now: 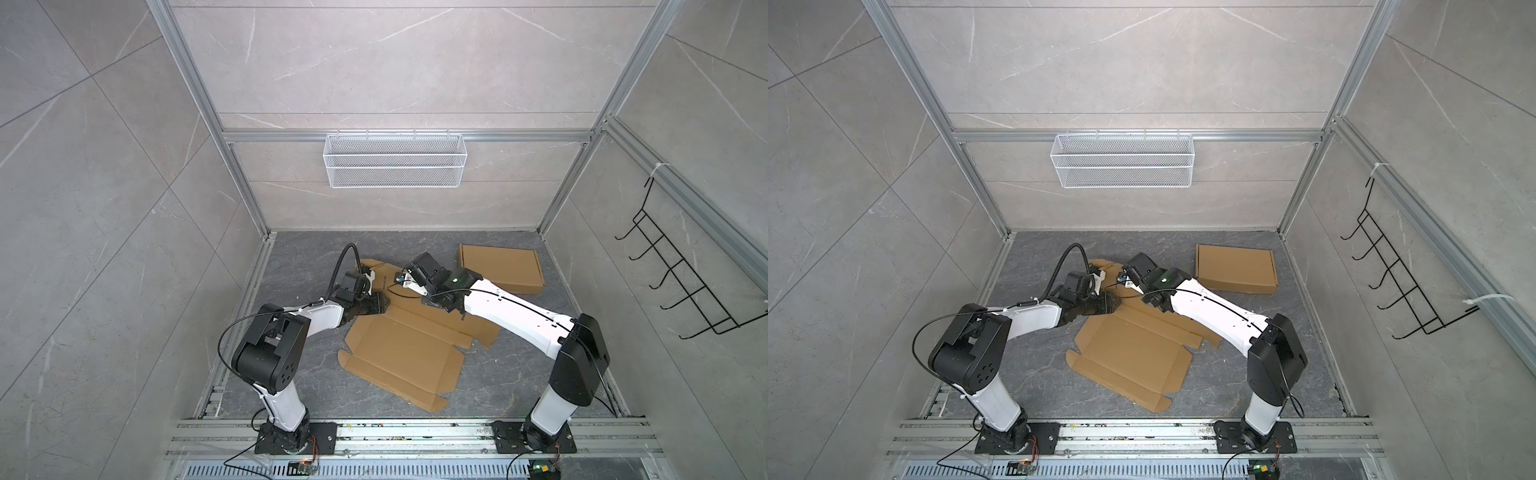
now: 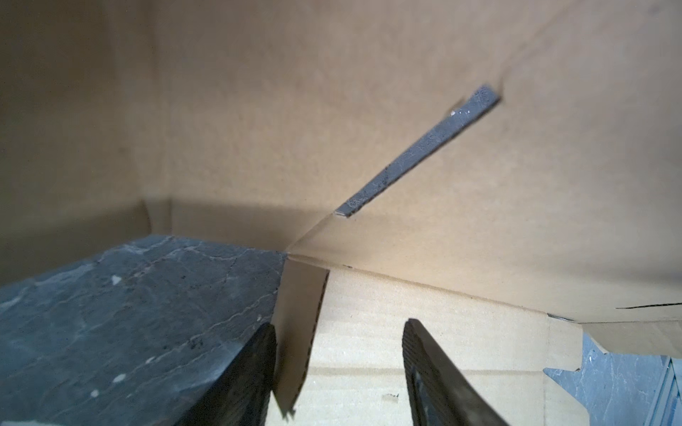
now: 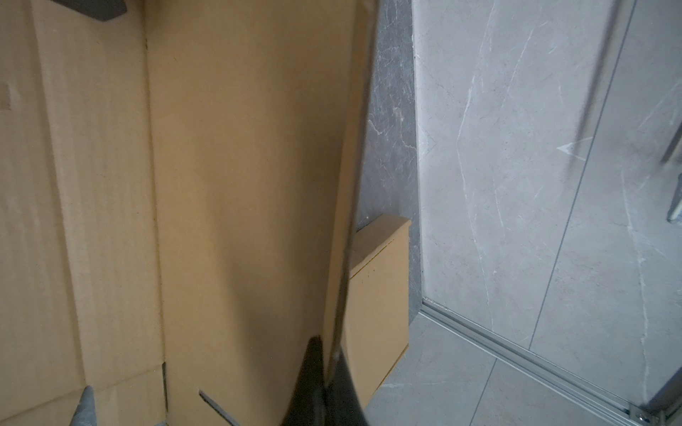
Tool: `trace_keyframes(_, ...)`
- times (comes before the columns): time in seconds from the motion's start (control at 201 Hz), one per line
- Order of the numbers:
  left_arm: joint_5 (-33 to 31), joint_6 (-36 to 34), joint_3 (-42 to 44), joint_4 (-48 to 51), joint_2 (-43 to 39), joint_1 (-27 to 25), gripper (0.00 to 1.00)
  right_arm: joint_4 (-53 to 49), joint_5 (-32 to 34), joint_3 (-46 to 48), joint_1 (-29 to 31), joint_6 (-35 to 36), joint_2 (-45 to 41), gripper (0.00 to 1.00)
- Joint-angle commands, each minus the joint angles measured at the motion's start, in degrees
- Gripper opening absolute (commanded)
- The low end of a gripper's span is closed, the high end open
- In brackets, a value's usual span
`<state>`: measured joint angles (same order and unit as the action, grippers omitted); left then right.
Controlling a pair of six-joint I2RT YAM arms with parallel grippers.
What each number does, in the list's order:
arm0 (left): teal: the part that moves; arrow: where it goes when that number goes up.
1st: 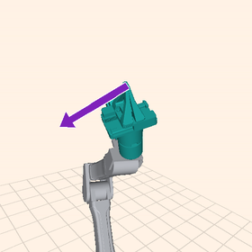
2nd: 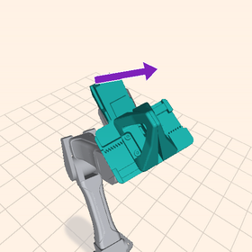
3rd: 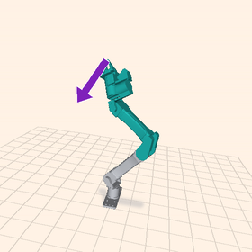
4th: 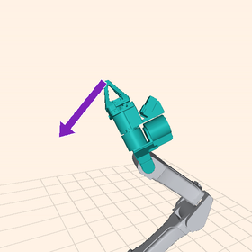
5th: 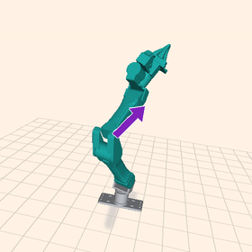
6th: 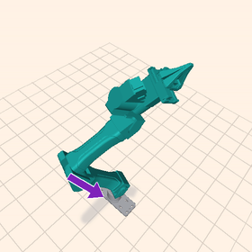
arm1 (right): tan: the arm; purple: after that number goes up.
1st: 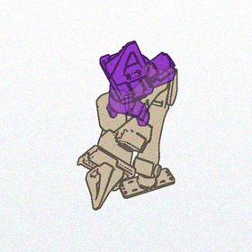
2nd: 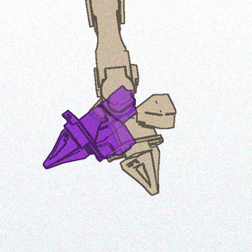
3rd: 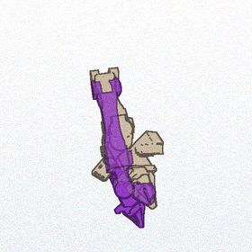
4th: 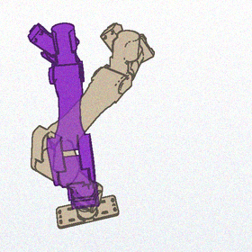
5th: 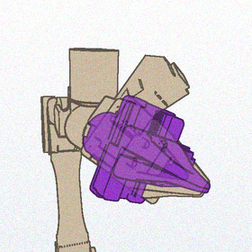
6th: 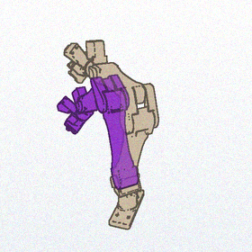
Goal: Fold the paper box
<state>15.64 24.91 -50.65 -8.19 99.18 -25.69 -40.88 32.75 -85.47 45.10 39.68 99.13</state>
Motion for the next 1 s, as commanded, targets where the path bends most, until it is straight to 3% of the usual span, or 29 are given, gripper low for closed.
trace_keyframes(0.0,2.08,-0.42,-0.36,-1.42,-2.55,-1.6,0.58,-0.9,-0.17,-0.48,0.03,-0.04,0.26,0.0)
trace_keyframes(0.129,1.87,-0.58,-0.52,-0.53,-2.19,-1.99,0.61,-0.85,-0.15,-0.43,0.07,0.0,0.36,0.0)
trace_keyframes(0.319,-0.77,-4.94,-0.91,6.55,-10.19,-0.57,0.67,0.04,0.09,0.06,0.0,1.67,-0.17,0.0)
trace_keyframes(0.612,-2.64,-14.89,-4.54,26.5,-27.87,9.47,0.71,3.55,-1.3,1.59,-0.01,7.2,-1.78,0.0)
trace_keyframes(0.732,0.69,-16.51,-9.13,31.85,-27.8,18.24,0.71,5.72,-0.85,2.68,-0.03,9.71,-2.44,0.0)
trace_keyframes(0.831,7.34,-14.71,-13.05,32.7,-25.07,24.57,0.71,8.37,0.2,4.31,0.05,12.06,-3.11,0.0)
trace_keyframes(0.99,13.47,-7.38,-16.48,27.84,-17.67,29.76,0.72,13.76,1.43,7.34,0.19,15.51,-4.16,0.0)
